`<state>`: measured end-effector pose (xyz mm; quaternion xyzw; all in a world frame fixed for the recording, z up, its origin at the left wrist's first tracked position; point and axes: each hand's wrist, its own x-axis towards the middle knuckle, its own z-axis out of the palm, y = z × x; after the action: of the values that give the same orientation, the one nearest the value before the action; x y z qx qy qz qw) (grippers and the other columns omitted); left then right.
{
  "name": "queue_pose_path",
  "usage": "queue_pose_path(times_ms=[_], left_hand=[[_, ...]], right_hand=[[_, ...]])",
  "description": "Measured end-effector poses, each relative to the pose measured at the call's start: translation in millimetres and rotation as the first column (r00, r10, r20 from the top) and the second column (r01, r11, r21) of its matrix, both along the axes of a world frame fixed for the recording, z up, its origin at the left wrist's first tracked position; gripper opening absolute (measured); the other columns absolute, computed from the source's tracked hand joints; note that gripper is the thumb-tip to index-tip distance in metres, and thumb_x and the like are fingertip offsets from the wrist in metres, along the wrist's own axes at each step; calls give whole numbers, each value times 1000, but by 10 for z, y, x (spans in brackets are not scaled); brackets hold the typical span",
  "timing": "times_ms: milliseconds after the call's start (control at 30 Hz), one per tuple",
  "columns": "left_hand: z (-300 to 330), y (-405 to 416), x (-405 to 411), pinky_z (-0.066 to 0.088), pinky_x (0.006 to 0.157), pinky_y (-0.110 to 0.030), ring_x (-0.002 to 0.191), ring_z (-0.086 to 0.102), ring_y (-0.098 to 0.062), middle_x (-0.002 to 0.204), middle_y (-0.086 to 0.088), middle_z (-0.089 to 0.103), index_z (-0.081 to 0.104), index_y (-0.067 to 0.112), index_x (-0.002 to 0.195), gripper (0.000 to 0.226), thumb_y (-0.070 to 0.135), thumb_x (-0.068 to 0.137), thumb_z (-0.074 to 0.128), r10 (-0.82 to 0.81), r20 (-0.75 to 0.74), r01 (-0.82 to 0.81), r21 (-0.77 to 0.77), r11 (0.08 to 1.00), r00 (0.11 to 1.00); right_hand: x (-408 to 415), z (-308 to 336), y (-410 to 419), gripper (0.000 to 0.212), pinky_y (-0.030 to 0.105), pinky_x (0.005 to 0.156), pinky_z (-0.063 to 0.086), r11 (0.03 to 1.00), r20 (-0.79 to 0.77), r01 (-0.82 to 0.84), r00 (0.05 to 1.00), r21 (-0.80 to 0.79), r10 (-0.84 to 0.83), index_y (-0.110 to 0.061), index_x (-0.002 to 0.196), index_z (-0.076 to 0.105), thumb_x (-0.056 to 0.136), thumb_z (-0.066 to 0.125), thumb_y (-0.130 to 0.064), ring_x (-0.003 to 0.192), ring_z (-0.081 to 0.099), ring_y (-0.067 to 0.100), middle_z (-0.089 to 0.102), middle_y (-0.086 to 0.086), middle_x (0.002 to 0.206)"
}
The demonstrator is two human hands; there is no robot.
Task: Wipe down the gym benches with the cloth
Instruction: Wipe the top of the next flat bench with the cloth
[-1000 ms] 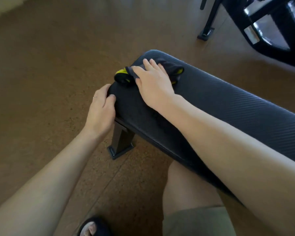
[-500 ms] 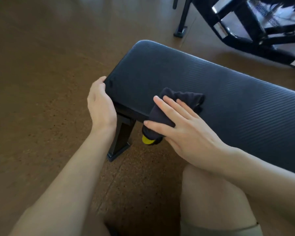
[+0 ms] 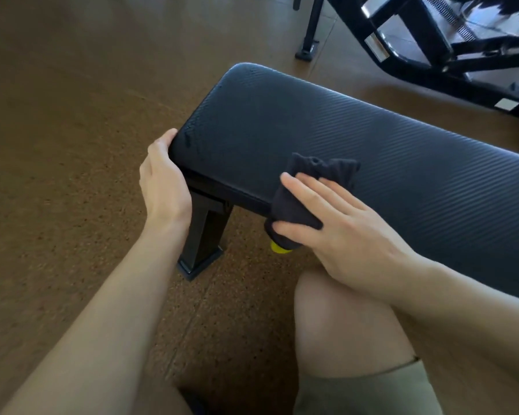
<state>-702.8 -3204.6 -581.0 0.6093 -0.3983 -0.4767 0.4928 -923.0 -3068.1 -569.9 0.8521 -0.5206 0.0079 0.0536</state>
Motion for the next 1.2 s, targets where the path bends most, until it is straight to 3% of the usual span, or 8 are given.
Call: queue_pose_path(times_ms=[167,300,400,500,733,933,1067,1200], left_hand=[[10,16,-56,38,94,-11,127,49,-3,137,15,55,55,30,144,44,35,109,29,1,30,0,-30,1000,1000],[-54,1,-68,35,118,-32,134,47,-6,144,14,53,54,31,146,45,37,107,30,12,23,-12,-25,1000,1000],[-90,15,-96,36,119,-36,136,46,-6,147,13,52,52,31,147,48,36,105,30,19,27,-17,-50,999,999],[-125,17,-84,37,119,-38,136,47,-7,147,11,53,53,30,147,49,36,104,30,41,22,-39,-65,997,999],[-225,24,-42,35,120,-35,138,44,-3,150,13,50,50,28,150,51,34,104,28,13,49,-7,-126,992,999],[-283,38,-53,36,118,-29,140,41,-3,153,10,46,44,25,152,48,27,107,28,-16,80,29,-170,985,997],[-291,48,-112,39,116,-31,137,45,-4,150,10,48,46,26,151,48,29,105,31,15,27,-10,-180,984,1000],[-295,-11,-63,47,111,-37,130,57,-9,142,7,59,56,30,142,49,41,97,41,30,-126,-45,-119,992,992]], right_hand=[[-1,74,229,50,52,128,16,988,41,132,990,82,-135,-35,144,57,99,50,-57,158,12,37,12,20,170],[297,-57,-159,24,55,126,19,991,48,122,992,-53,-119,-25,126,68,103,61,-28,153,22,46,23,32,163],[471,-99,-369,30,53,126,18,993,49,67,997,-97,-62,-24,130,64,102,60,-13,153,21,47,23,34,162],[442,-79,-343,37,54,126,20,994,61,75,996,-83,-70,-27,140,57,104,55,-19,154,20,44,22,31,164],[-153,-43,264,13,53,122,29,998,98,54,994,10,-55,-13,106,70,99,62,-5,154,26,39,28,28,163],[-661,107,817,32,58,120,33,987,85,125,987,97,-134,-7,117,70,87,70,3,152,30,41,34,28,160],[-256,63,308,47,41,129,17,998,234,35,971,42,-44,-29,151,47,105,51,-32,156,13,3,23,-4,169],[289,-74,-512,35,49,127,19,988,162,-149,975,-40,153,-14,127,59,96,61,0,154,21,43,29,30,162]])
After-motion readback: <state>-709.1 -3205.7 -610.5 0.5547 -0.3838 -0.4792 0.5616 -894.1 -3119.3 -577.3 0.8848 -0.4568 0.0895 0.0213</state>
